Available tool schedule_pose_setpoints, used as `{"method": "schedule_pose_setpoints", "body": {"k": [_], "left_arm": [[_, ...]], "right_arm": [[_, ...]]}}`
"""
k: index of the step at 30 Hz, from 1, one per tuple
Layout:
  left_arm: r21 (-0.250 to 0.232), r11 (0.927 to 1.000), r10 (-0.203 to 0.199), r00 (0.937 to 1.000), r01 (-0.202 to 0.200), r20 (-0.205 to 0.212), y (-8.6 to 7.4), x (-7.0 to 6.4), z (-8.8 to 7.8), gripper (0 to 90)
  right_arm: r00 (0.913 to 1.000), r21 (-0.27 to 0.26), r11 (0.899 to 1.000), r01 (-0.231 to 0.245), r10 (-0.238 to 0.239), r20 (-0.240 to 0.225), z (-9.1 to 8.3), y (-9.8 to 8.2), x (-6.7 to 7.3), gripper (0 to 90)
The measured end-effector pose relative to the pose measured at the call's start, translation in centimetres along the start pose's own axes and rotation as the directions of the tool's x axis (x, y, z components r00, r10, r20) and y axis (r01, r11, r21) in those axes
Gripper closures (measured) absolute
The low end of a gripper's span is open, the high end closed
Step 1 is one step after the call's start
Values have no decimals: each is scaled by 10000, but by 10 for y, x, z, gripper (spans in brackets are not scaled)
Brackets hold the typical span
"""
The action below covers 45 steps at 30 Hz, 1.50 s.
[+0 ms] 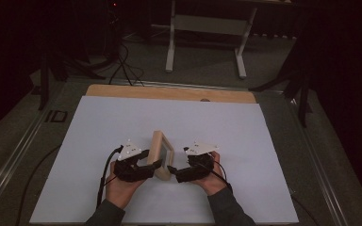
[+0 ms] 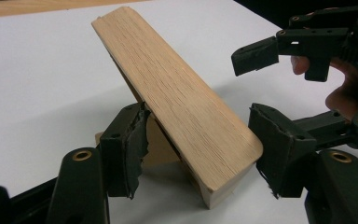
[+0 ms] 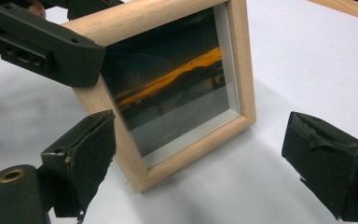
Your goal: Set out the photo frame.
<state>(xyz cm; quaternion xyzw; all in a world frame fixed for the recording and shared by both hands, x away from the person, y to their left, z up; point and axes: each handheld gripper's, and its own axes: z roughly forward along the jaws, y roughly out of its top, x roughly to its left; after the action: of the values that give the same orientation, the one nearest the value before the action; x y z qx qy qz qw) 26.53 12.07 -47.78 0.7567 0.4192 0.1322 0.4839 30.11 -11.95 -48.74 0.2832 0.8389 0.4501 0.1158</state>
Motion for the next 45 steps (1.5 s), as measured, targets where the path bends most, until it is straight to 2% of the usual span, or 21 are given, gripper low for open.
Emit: {"method": "schedule_pose_setpoints", "body": {"k": [4,15,19,24,31,40,45], "left_arm": [[28,9999,-168,9998,168,136,0,2,2,380],[168,9995,-257,9996,255,119,-1,0,8,390],[167,9995,-273,9995,271,133,-1,0,8,409],[165,9994,-299,9995,296,136,-1,0,8,417],[166,9992,-361,9992,358,160,-1,1,7,448],[125,9991,-403,9987,399,298,-1,2,6,519],[117,9990,-426,9981,421,452,-1,1,6,552]], "right_arm": [[10000,-90,9999,66,-66,0,-1,0,0,96],[9991,-174,9990,400,-397,175,-3,2,3,109],[9985,-174,9984,540,-538,109,-4,2,3,150],[9991,-175,9991,376,-372,210,-5,2,1,213],[9997,-538,9983,243,-245,-32,-14,3,-5,398],[9998,-977,9952,65,-49,167,-23,5,-11,463],[9997,-999,9950,59,-33,257,-24,5,-12,471]]}}
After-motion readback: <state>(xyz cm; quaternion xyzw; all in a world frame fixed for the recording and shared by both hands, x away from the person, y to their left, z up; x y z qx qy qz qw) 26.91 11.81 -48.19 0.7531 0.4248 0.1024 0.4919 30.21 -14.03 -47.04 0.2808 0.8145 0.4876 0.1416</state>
